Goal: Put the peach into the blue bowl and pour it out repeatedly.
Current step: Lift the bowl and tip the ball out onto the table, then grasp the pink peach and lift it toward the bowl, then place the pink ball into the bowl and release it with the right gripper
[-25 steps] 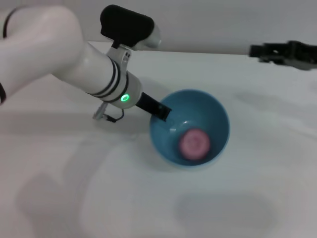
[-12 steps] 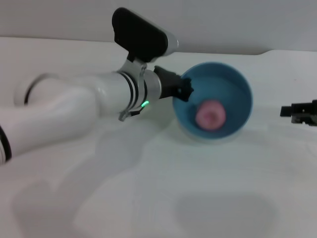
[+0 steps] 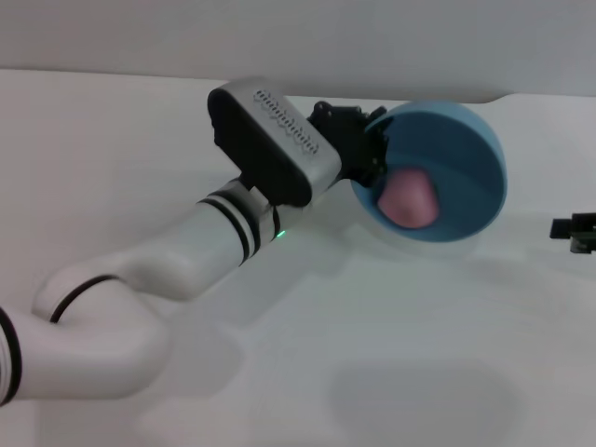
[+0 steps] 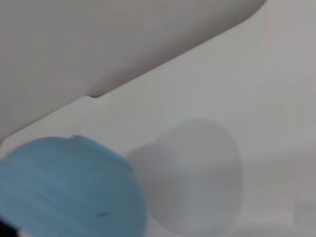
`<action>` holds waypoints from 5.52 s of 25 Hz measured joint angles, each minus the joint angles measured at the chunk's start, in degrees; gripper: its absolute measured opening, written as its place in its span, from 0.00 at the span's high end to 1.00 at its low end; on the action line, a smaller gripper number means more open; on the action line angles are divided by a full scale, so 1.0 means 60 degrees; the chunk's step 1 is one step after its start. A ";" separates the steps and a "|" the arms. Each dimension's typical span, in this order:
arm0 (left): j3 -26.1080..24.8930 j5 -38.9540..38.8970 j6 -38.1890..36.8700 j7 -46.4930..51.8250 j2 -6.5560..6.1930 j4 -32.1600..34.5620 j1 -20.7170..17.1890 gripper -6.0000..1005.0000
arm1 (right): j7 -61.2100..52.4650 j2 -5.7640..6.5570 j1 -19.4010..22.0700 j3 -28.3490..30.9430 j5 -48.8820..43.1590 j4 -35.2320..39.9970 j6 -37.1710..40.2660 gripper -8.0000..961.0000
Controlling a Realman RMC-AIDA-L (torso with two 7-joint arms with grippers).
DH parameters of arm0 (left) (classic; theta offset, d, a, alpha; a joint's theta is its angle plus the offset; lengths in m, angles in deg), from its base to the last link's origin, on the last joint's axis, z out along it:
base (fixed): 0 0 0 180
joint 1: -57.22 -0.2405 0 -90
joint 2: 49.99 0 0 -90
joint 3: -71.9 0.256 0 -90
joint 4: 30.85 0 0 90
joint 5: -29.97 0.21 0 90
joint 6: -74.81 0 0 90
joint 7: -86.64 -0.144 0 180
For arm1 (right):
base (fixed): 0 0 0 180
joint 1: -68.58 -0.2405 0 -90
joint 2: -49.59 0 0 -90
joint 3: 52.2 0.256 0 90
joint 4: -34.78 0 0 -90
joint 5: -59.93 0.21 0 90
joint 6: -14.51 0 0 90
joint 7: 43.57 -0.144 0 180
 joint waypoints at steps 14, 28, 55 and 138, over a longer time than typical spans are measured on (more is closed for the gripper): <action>0.1496 -0.0045 0.1753 -0.2896 0.0007 -0.0678 0.0336 1.00 | -0.0072 0.0027 0.0067 0.0471 -0.0241 0.0172 0.0340 0.49; -0.0874 -0.0067 -0.0429 -0.1126 0.0005 -0.0556 0.0906 1.00 | 0.0004 0.0014 -0.0093 -0.0294 -0.0182 -0.0051 0.0417 0.48; -1.1049 0.3335 -1.6215 -0.2400 -0.0257 0.2633 0.1815 1.00 | 0.5084 -0.0090 -0.1739 -0.5875 0.3569 -0.2582 -0.0742 0.46; -0.7441 0.0724 -1.6971 0.0084 -0.0110 0.1894 0.3504 1.00 | 0.6239 -0.0050 -0.0108 -0.4353 0.4025 -0.0161 0.0867 0.86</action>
